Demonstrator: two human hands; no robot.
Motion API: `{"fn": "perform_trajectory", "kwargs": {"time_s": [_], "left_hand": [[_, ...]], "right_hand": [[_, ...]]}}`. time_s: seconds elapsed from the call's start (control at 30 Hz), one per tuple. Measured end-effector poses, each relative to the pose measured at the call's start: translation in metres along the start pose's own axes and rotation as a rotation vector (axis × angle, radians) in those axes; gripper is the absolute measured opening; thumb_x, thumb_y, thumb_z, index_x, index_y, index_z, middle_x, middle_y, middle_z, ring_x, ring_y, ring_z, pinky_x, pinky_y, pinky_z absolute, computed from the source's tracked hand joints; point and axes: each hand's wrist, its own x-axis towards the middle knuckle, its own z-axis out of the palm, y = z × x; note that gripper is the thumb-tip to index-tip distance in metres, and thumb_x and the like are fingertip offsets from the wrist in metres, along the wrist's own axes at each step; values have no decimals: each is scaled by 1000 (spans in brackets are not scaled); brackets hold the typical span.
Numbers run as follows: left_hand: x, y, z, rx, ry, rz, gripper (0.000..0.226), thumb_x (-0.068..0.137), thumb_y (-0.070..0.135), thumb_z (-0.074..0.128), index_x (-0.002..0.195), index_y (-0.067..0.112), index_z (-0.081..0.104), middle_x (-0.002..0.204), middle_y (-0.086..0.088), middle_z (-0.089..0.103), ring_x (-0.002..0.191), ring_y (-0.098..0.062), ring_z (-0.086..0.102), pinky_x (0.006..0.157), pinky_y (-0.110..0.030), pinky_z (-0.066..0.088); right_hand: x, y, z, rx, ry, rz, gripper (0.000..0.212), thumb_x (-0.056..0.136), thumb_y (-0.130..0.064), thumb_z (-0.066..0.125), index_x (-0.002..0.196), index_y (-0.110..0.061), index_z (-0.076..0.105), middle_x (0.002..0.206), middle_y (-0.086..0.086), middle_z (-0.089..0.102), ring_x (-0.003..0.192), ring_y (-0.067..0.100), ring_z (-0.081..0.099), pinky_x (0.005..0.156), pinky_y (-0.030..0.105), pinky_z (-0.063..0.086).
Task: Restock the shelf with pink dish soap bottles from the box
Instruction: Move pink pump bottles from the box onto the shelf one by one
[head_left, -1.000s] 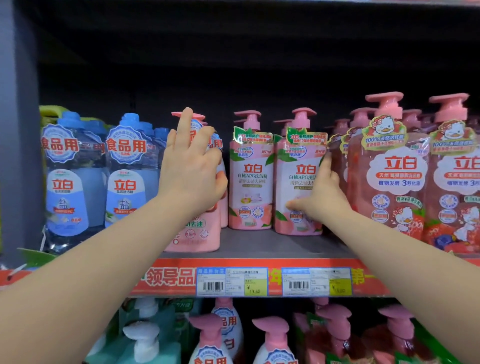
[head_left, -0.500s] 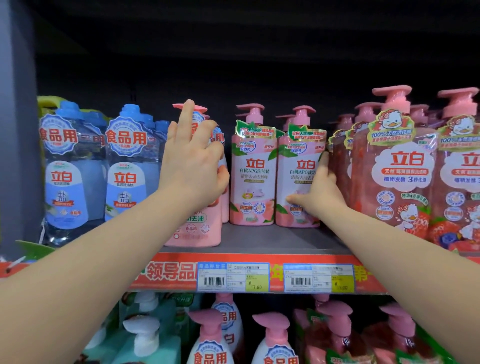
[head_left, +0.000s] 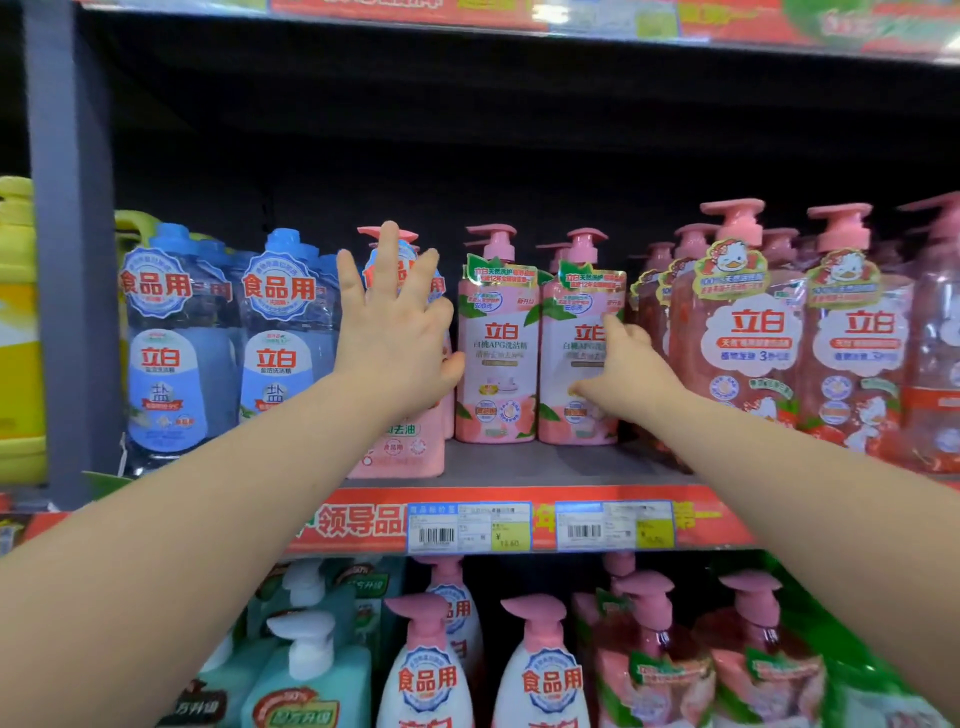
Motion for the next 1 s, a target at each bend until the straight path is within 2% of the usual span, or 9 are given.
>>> {"fn": "perform_trajectory", "kwargs": {"time_s": [0.07,0.13,0.2,0.27,0.33,0.4,0.57,0.77,1.0], "left_hand": [[-4,3,-4,-16,18,10,52,80,49,52,120,17,56,158,-12,14,144,-41,-8,111,-63,-6],[-10,9,-11,-81,41,49,52,80,45,55,122,15,55,156,-15,18,144,-41,-2,112,-60,-2],[-19,16,-19,-191,89,150,47,77,34,63,114,5,61,145,-21,37,139,-44,21,111,-57,15],[-28,24,-25,-311,156,262,38,73,22,67,100,-4,64,122,-27,56,116,-46,49,94,-53,40],[-38,34,-31,-405,149,300,32,72,18,67,94,-5,64,104,-25,61,94,-43,57,75,-49,48],[-47,46,-35,-452,105,305,32,76,22,63,99,-1,63,103,-20,61,94,-39,57,73,-47,48],[-69,81,-34,-434,-106,371,53,84,48,49,125,14,45,125,-6,46,116,-28,43,92,-39,37],[-101,120,-54,-527,-200,437,61,83,53,51,129,15,42,132,-6,44,124,-28,39,97,-40,34],[-136,182,-113,-641,-280,488,57,84,51,50,127,14,43,128,-6,46,119,-28,41,97,-40,35]], "right_hand": [[-13,-5,-10,-96,-1,-77,79,86,-27,65,149,-14,19,151,13,25,130,35,42,102,42,39],[-28,-10,-21,-176,3,-150,70,90,-30,60,149,-16,24,151,11,28,132,32,40,102,43,40],[-46,-13,-31,-238,3,-198,64,92,-31,57,148,-18,28,151,9,30,133,30,40,101,42,41],[-64,-13,-40,-291,-1,-206,61,92,-31,55,147,-18,31,149,9,34,132,29,41,99,41,41],[-84,-11,-49,-349,-14,-183,59,92,-29,55,145,-16,33,145,10,38,130,30,42,100,41,42],[-104,-5,-56,-411,-20,-151,60,90,-29,56,144,-16,34,143,11,41,130,31,42,102,43,41],[-158,16,-71,-632,-43,-22,63,89,-43,54,143,-19,32,144,9,37,133,29,36,105,46,37],[-214,38,-95,-673,-141,149,71,89,-47,54,149,-24,23,153,6,27,140,28,26,111,51,30],[-293,75,-143,-706,-182,267,69,90,-45,54,148,-25,23,152,3,28,140,28,27,111,53,26]]}}
